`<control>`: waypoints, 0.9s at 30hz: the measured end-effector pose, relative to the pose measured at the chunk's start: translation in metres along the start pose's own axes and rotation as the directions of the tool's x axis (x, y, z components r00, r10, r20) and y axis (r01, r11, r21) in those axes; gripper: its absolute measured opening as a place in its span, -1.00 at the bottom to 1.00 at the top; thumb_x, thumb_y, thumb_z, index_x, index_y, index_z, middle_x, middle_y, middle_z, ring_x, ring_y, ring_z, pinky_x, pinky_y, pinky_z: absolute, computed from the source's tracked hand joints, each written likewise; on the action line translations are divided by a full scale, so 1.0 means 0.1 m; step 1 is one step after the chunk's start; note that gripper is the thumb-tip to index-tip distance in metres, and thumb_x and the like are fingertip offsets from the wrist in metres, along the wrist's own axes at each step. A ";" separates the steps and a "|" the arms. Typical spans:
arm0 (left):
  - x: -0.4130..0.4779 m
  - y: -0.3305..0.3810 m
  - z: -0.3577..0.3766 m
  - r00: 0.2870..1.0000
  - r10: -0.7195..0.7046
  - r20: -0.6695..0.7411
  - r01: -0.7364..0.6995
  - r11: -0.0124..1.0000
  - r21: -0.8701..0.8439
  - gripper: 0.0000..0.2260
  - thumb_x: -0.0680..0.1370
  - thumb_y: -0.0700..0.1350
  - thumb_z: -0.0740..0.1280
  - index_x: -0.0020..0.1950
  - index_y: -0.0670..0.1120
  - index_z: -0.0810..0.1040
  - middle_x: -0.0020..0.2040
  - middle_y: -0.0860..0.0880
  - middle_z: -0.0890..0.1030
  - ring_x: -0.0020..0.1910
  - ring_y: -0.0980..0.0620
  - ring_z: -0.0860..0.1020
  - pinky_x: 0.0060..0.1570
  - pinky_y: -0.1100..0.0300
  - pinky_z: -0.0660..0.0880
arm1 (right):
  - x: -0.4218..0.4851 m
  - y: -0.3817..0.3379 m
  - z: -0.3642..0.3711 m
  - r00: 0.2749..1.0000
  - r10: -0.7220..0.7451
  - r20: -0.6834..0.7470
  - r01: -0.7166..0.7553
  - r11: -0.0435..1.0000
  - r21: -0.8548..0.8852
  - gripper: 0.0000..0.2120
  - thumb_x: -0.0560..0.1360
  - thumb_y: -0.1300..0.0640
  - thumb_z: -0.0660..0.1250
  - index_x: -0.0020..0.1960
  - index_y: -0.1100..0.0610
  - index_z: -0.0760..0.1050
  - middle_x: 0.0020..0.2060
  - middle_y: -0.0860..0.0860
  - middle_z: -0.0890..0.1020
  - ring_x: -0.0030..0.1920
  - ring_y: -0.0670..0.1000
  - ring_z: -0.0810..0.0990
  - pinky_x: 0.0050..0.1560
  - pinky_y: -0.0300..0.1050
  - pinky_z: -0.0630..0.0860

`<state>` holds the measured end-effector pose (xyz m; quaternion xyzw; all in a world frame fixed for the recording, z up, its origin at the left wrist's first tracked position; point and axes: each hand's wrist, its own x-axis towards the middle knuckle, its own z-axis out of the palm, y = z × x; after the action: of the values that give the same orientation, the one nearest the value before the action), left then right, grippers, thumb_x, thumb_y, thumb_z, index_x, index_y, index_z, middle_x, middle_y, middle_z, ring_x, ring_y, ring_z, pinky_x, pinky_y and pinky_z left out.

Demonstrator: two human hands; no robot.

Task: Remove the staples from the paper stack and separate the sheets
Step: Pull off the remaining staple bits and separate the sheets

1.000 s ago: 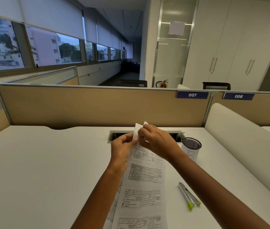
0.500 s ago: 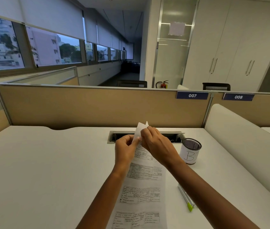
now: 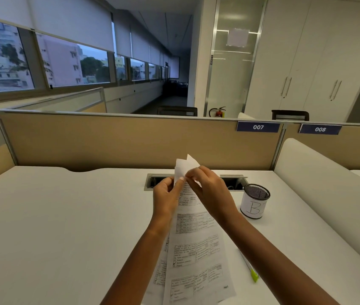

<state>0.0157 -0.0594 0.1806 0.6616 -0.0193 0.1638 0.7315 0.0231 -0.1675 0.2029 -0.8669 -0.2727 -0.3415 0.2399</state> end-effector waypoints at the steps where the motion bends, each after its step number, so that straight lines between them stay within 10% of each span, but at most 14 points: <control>1: 0.00 -0.01 0.00 1.000 0.007 -0.003 -0.007 1.000 -0.006 -0.92 0.49 -0.05 0.27 -0.19 0.06 0.51 -0.23 0.05 0.60 -0.24 0.05 0.59 -0.32 0.31 0.51 | 0.01 0.00 0.00 1.000 -0.003 -0.002 0.003 1.000 -0.020 -0.86 0.49 0.21 0.29 -0.09 0.30 0.52 -0.18 0.20 0.62 -0.22 0.14 0.60 -0.27 -0.08 0.54; 17: 0.09 -0.08 0.11 0.930 0.308 -0.200 -0.255 0.934 0.251 -0.85 0.46 -0.15 0.34 -0.30 -0.11 0.48 -0.34 0.03 0.52 -0.35 0.07 0.49 -0.40 0.43 0.45 | 0.11 -0.05 0.16 0.947 0.313 0.068 -0.318 0.945 0.073 -0.83 0.57 0.16 0.12 0.00 0.25 0.42 -0.03 0.11 0.52 -0.09 -0.02 0.40 -0.08 -0.25 0.32; 24: 0.20 -0.21 -0.02 0.940 0.205 -0.273 -0.159 0.970 0.182 -0.92 0.48 -0.14 0.31 -0.12 -0.15 0.50 -0.14 -0.14 0.59 -0.19 -0.07 0.58 -0.32 0.31 0.54 | 0.01 0.24 0.12 0.850 0.504 0.156 -0.525 0.784 0.331 -0.88 0.53 0.22 0.20 -0.16 0.19 0.46 -0.31 -0.05 0.52 -0.32 -0.13 0.48 -0.36 -0.44 0.45; 27: 0.28 -0.34 -0.13 0.951 0.080 -0.298 -0.058 0.995 0.080 -0.89 0.49 -0.17 0.30 -0.02 -0.17 0.51 -0.10 -0.17 0.59 -0.13 -0.13 0.58 -0.18 0.07 0.58 | -0.17 0.53 0.17 0.743 0.625 0.239 -0.665 0.650 0.367 -0.81 0.50 0.27 0.22 -0.28 0.18 0.47 -0.31 0.07 0.58 -0.31 -0.02 0.52 -0.21 -0.14 0.58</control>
<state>0.0486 -0.0430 0.1536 0.6531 0.0751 0.2888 0.6960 0.0545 -0.2011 0.1673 -0.8462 -0.0251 -0.1251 0.5174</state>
